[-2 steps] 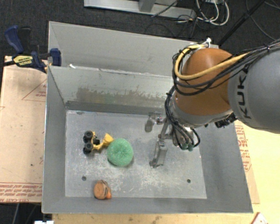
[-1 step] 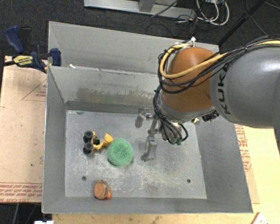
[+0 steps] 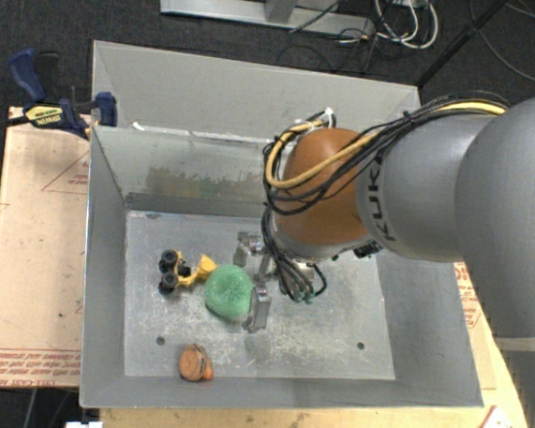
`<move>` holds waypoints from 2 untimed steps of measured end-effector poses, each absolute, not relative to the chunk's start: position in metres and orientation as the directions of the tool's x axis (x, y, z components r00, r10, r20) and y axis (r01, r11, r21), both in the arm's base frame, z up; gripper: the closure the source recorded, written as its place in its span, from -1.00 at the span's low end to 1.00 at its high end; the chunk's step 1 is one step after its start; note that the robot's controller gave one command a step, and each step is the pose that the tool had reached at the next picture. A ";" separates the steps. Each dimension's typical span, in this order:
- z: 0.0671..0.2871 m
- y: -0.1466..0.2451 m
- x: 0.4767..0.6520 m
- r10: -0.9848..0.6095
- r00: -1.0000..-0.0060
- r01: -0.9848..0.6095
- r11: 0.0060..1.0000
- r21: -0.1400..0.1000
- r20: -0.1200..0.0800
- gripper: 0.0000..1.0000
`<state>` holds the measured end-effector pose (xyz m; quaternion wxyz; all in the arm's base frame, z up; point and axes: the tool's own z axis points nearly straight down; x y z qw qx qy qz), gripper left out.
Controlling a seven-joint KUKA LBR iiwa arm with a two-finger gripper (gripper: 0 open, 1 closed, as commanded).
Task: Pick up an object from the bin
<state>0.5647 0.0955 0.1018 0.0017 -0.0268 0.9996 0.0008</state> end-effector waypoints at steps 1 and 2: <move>0.071 0.114 0.556 -0.006 -1.000 -0.006 1.000 0.001 0.000 1.00; 0.071 0.114 0.556 -0.006 -1.000 -0.006 1.000 0.002 0.000 1.00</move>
Offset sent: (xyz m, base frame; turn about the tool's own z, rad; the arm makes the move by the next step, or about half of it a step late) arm 0.0000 0.0000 0.0000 0.0000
